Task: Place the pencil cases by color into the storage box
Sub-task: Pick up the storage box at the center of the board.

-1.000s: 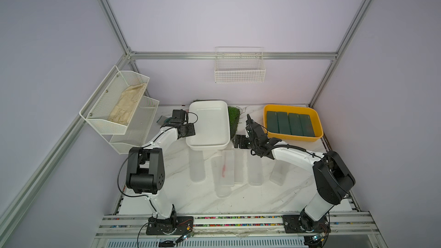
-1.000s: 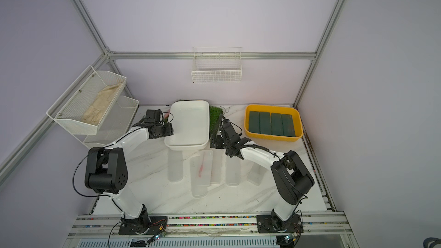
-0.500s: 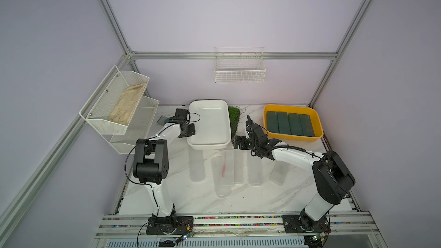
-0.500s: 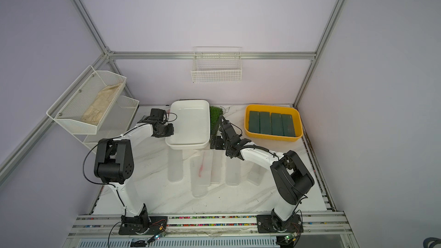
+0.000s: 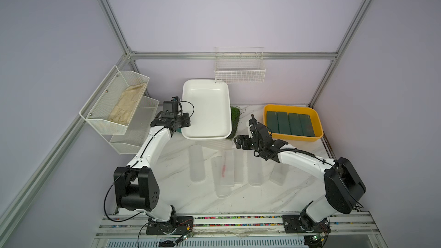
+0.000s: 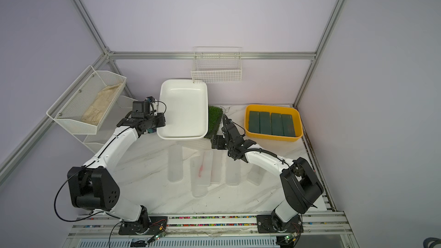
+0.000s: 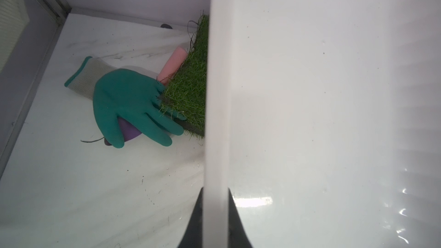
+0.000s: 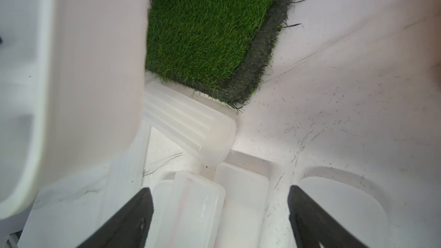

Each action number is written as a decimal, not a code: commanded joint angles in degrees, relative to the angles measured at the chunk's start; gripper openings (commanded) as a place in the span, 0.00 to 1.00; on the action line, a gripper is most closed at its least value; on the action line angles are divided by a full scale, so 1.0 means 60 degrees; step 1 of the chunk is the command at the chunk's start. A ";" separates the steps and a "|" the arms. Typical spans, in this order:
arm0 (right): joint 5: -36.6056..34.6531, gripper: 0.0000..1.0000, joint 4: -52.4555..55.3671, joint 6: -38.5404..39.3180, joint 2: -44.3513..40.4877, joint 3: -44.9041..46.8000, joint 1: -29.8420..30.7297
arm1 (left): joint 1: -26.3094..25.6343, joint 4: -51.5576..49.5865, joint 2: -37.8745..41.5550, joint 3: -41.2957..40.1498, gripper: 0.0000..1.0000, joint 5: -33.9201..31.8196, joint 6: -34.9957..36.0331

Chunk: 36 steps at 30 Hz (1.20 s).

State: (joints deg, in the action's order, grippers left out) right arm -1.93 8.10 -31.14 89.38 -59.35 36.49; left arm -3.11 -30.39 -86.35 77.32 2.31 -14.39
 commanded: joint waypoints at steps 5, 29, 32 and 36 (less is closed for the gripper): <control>-0.0595 0.89 0.0681 -0.0341 -0.0733 0.0480 0.0414 | 0.0054 -0.0260 0.1975 -0.1017 0.00 0.0272 -0.0145; -0.1760 0.89 -0.2037 -0.0967 -0.0136 0.1854 0.3937 | 0.0650 -0.1911 0.4196 -0.2006 0.00 -0.1051 -0.0443; -0.1817 0.89 -0.2697 -0.0835 0.0103 0.1951 0.4358 | 0.0984 -0.1810 0.3906 -0.1657 0.00 -0.0677 -0.0620; -0.1853 0.89 -0.3762 -0.0474 0.0817 0.1742 0.5119 | 0.1442 -0.1658 0.3425 -0.1142 0.00 -0.0205 -0.0813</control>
State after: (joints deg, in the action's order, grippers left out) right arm -11.77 -6.68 -35.68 91.46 -47.79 64.25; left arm 3.92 -45.52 -65.06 64.12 -2.72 -16.38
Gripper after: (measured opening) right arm 0.893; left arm 0.088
